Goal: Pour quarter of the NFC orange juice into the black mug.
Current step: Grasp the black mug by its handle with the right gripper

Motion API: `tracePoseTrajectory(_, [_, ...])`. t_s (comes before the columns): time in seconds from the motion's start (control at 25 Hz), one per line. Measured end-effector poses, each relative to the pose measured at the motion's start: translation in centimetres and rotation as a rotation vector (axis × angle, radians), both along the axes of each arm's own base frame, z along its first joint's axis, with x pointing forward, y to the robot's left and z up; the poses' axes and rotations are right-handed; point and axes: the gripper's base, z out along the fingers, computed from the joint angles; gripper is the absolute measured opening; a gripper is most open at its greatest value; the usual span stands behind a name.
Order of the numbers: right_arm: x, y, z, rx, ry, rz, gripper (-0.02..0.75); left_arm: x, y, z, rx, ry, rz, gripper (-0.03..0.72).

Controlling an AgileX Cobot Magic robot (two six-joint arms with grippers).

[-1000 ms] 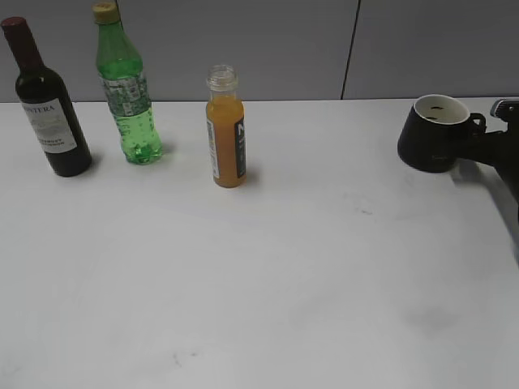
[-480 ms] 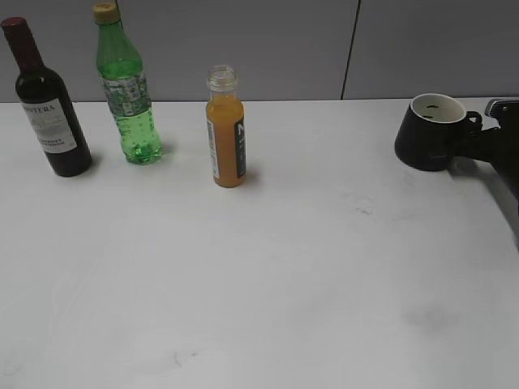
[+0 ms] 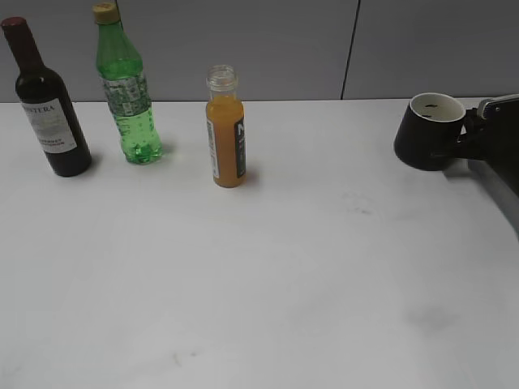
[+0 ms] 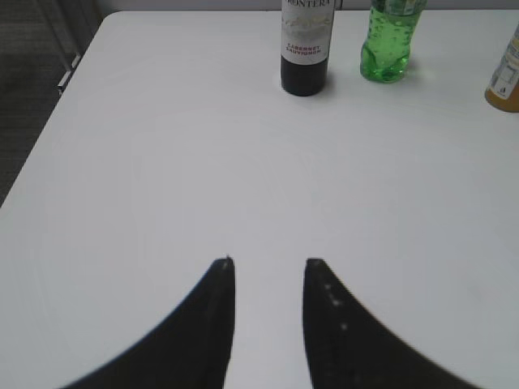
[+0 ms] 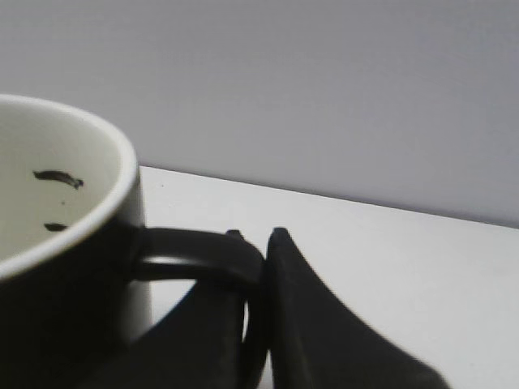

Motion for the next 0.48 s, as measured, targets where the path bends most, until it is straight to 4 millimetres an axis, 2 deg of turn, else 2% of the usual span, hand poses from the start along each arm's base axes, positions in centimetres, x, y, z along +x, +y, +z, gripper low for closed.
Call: tracePoseTrajectory(0.48, [-0.32,0.57,0.05,0.082,0.017,0.024,0.035,0.0,0.0,0.0,0.0,0.0,0.0,0.232])
